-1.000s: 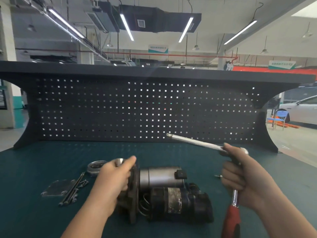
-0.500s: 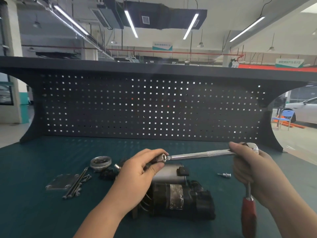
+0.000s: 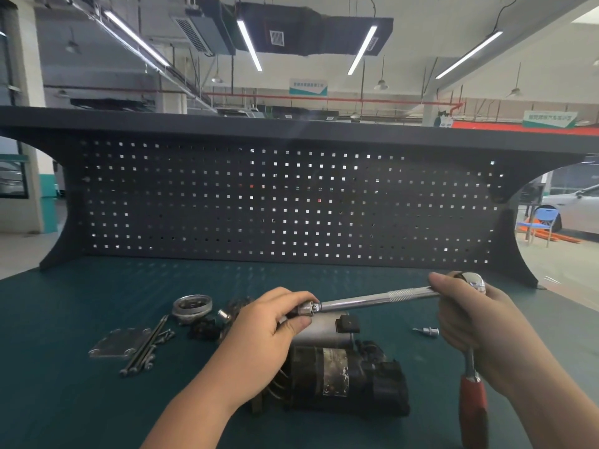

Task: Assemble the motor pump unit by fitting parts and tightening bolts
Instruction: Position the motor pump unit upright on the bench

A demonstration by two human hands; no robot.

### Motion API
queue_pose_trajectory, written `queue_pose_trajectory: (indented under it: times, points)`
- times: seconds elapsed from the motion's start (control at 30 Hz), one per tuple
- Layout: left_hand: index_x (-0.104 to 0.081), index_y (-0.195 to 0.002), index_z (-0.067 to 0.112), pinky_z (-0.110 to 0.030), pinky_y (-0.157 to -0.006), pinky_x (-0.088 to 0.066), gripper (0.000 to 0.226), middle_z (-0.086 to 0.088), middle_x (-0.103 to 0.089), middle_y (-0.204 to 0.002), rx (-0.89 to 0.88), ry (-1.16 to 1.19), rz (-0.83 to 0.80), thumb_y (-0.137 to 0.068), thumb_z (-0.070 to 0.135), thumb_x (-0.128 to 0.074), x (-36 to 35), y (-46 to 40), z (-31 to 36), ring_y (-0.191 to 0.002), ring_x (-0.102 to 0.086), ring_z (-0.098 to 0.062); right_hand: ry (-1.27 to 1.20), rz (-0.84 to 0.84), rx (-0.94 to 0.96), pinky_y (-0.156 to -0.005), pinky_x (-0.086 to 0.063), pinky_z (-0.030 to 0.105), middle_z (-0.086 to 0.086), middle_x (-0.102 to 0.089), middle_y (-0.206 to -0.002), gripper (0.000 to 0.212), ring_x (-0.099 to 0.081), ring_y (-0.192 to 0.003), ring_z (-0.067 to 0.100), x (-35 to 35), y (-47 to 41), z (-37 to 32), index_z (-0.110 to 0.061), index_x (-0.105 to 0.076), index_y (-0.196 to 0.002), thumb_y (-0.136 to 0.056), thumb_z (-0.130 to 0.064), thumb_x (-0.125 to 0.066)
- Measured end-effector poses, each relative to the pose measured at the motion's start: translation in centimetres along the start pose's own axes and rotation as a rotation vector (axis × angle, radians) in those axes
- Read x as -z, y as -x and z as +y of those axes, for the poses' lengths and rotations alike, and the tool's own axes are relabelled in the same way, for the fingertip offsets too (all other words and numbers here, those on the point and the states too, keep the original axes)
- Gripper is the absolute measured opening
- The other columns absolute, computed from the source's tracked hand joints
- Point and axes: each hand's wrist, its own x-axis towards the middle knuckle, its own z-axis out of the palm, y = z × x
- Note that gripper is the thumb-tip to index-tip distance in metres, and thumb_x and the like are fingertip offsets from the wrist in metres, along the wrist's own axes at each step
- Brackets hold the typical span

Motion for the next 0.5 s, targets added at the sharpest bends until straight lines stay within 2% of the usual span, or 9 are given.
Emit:
queue_pose_trajectory:
  times: [0.17,0.33,0.5]
  points:
    - [-0.057,-0.095,0.048,-0.009,-0.082,-0.039,0.030,0.020,-0.057,-0.093,0.010,-0.033,-0.085,-0.096,0.017,-0.058,0.1,0.1,0.0,-0.093,-0.054,0.000,0.015,-0.031,-0.013,-0.035,-0.019,0.018,-0.004,-0.022,-0.044,0.036,-0.015,-0.037,0.012,0.3,0.0,0.1,-0.025,-0.040,-0.047,-0.058,-0.040,-0.072]
    - [-0.067,-0.112,0.027,-0.004,-0.080,-0.036,0.021,0.025,-0.056,-0.095,-0.027,-0.102,-0.087,-0.095,0.017,-0.059,-0.1,0.2,0.0,-0.095,-0.053,0.003,0.039,-0.051,-0.053,-0.034,-0.019,0.019,-0.004,-0.021,-0.044,0.038,-0.014,-0.037,0.012,0.6,-0.1,0.0,-0.025,-0.040,-0.045,-0.059,-0.040,-0.071]
    - [-0.066,-0.118,0.026,-0.006,-0.077,-0.037,0.024,0.024,-0.055,-0.096,-0.103,-0.156,-0.106,-0.095,0.020,-0.059,-0.6,0.3,0.5,-0.094,-0.052,0.003,0.062,-0.058,-0.082,-0.034,-0.020,0.019,-0.003,-0.019,-0.045,0.041,-0.012,-0.037,0.013,1.6,-0.1,-0.2,-0.026,-0.036,-0.046,-0.059,-0.041,-0.072]
